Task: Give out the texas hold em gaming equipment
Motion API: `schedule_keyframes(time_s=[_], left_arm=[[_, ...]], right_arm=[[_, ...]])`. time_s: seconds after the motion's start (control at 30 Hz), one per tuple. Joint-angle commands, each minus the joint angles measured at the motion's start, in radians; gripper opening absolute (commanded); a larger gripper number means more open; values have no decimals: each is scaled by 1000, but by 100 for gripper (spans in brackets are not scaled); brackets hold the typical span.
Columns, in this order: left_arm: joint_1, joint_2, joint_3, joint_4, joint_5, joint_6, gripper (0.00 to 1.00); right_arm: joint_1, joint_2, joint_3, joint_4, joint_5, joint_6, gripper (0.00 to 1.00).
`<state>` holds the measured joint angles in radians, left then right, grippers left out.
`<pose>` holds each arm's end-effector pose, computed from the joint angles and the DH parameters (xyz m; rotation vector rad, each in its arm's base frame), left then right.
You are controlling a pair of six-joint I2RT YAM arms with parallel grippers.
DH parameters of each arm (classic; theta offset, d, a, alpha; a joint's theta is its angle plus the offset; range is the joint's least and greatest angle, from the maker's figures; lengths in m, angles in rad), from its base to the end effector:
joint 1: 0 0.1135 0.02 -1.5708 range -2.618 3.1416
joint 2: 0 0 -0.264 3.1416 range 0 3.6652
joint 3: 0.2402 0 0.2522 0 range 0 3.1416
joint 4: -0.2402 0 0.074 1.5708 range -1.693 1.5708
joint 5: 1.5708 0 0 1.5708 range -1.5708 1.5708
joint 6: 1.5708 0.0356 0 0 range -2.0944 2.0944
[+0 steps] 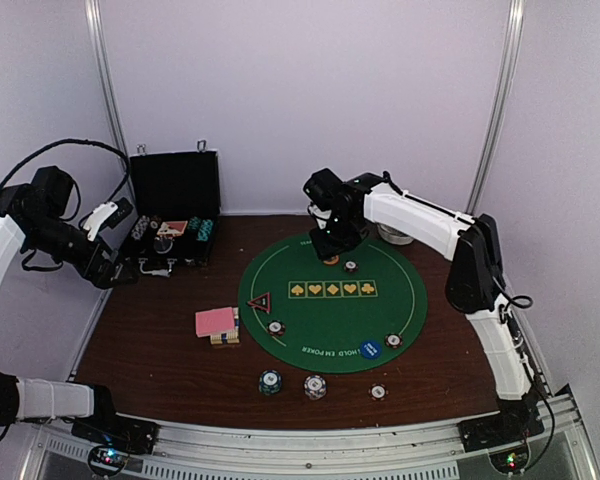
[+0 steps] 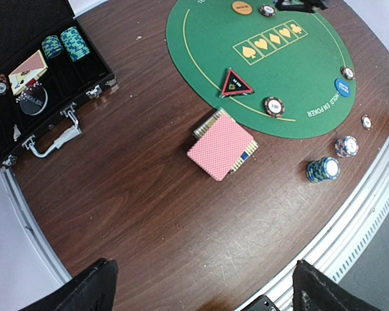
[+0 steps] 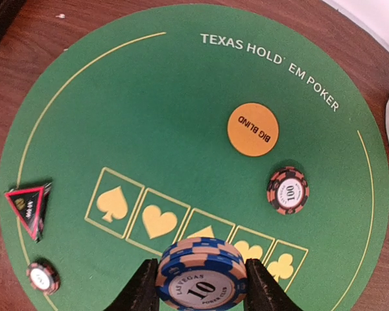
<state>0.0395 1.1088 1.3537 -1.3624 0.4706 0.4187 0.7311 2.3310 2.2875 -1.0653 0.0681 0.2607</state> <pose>0.1722 -0.0093 0.3724 0.6217 2.4883 -0.4638 0.3724 0.3307 0.2561 -0.6070 2.6258 0.2208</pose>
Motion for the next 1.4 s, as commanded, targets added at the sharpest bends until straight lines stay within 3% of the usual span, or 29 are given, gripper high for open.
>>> schedule_keyframes(time_s=[0.0,0.57,1.1,1.37], left_arm=[[6,-12,28,5,16,8,98],[7,15,42,6,23,9,97],[7,14,36,8,22,13,97],[7,5,24,8,18,19,98]], right_arm=[[-58,74,112,-50,1,2,25],[-257,13,-114,39,-17,23,24],[-291,116,-51,61,-65,47,24],[-291,163,-16,51,-102,63,39]])
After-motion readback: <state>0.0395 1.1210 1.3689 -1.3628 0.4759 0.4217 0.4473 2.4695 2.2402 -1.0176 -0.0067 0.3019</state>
